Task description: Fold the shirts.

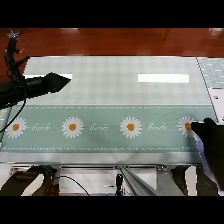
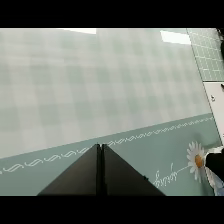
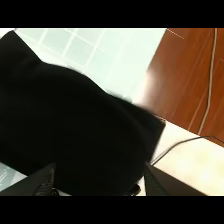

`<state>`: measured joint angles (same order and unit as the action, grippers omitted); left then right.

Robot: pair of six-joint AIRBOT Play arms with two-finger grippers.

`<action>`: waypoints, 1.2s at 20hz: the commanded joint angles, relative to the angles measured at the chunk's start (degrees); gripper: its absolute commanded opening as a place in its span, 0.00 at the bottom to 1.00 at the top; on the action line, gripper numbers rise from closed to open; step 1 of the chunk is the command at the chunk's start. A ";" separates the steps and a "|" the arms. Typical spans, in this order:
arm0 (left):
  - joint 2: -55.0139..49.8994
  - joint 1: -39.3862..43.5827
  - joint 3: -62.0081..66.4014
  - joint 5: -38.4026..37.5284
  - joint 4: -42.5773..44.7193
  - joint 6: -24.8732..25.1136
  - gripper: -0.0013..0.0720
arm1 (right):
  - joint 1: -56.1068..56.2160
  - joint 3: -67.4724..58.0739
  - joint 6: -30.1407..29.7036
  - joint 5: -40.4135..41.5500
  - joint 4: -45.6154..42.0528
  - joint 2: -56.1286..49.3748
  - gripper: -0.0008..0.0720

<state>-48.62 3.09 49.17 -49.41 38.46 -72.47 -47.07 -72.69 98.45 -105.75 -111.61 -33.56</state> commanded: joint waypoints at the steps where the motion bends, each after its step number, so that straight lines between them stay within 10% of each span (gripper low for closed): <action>1: -0.83 0.15 -0.02 2.05 0.04 -0.02 0.06 | -0.33 1.25 0.22 1.18 -0.90 -2.43 0.88; 4: -1.07 0.07 0.24 5.11 -0.15 -0.20 0.06 | -0.33 -1.55 -0.42 7.65 11.02 -7.93 0.72; 6: -1.95 -0.87 3.67 4.87 -1.31 -0.22 0.06 | -0.31 -5.75 -0.44 14.40 26.38 -12.33 0.11; 11: -12.76 0.55 30.27 -5.20 -1.62 -1.27 0.05 | 17.73 -15.74 -5.64 35.19 61.81 -25.31 0.04; 14: -20.76 5.57 41.92 -14.38 5.22 -2.21 0.05 | 39.19 -15.30 -11.54 36.11 50.60 -32.46 0.04; 18: -23.08 9.07 32.06 -20.46 34.36 -17.22 0.06 | 58.40 -3.10 -0.46 35.41 14.88 -39.28 0.04; 24: -23.12 8.24 24.20 -19.65 35.12 -16.79 0.06 | 60.35 1.68 2.21 35.45 10.71 -41.86 0.04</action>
<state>-71.40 11.18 75.42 -68.45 69.93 -88.03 11.11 -72.73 98.89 -70.52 -96.18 -74.19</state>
